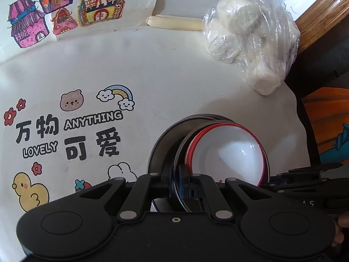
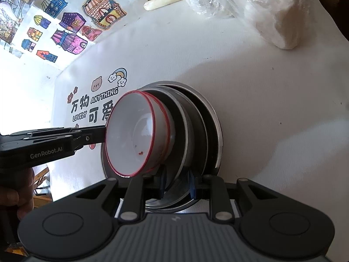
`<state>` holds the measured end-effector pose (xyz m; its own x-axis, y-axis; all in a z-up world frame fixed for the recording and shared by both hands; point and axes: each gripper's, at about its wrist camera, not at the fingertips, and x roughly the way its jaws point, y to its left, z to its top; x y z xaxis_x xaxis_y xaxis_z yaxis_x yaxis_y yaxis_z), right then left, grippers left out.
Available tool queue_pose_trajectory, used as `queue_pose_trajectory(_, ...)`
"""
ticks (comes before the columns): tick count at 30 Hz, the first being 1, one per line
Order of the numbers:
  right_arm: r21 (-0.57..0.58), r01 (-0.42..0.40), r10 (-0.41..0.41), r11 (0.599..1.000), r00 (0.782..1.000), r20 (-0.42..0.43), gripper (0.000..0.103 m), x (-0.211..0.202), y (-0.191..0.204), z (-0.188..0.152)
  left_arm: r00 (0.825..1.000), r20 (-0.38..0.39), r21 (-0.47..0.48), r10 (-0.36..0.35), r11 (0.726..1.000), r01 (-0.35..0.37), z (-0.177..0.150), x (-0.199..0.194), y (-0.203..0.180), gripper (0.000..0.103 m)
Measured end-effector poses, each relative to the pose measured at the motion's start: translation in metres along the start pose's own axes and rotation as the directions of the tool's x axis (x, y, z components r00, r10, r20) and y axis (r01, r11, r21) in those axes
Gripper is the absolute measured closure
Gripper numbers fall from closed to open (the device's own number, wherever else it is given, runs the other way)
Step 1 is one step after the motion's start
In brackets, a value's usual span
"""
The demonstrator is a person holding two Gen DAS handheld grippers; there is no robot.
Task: Organize plates and bowls
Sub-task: 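Lower the bowl stack onto the steel plate stack with both tools, then open both tools and release the bowl stack on the plates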
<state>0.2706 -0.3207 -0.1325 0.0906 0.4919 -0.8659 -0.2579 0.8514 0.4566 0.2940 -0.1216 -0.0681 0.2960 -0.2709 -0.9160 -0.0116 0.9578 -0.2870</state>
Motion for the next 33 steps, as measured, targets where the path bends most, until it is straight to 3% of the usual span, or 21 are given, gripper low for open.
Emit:
queue_pose_trajectory(14, 0.006, 0.004, -0.004, 1.000, 1.000, -0.009, 0.078, 0.0012, 0.0015, 0.0002, 1.000, 0.006, -0.016, 0.008, 1.000, -0.008, -0.0017, -0.0005, 0.0000, 0.096)
queue_pose_trajectory(33, -0.016, 0.030, -0.031, 0.999, 0.999, -0.009, 0.073, -0.0023, 0.0051, -0.0018, 0.999, 0.014, -0.035, 0.034, 0.999, -0.033, -0.0053, -0.0041, 0.0006, 0.072)
